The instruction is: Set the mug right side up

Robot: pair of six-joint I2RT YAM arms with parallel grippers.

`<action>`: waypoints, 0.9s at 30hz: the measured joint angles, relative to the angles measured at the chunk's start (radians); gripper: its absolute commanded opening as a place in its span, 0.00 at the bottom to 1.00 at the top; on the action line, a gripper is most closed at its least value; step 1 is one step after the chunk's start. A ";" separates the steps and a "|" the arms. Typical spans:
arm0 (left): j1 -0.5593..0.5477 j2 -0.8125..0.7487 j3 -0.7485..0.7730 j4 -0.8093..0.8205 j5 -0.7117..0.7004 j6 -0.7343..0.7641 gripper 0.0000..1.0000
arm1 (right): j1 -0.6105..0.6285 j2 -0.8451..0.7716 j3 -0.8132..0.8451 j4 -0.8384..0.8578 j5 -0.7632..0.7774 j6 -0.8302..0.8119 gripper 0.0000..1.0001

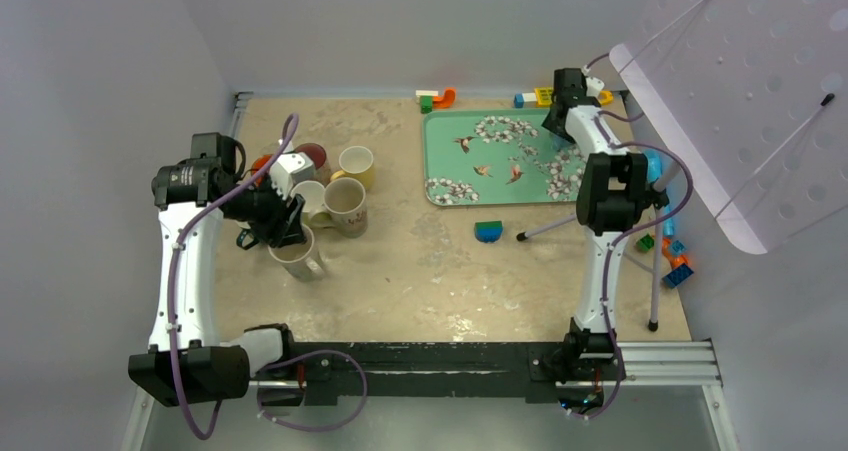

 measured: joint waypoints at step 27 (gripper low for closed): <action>0.000 0.048 0.139 0.171 0.376 -0.380 0.69 | 0.288 -0.552 -0.461 0.373 -0.431 -0.159 0.00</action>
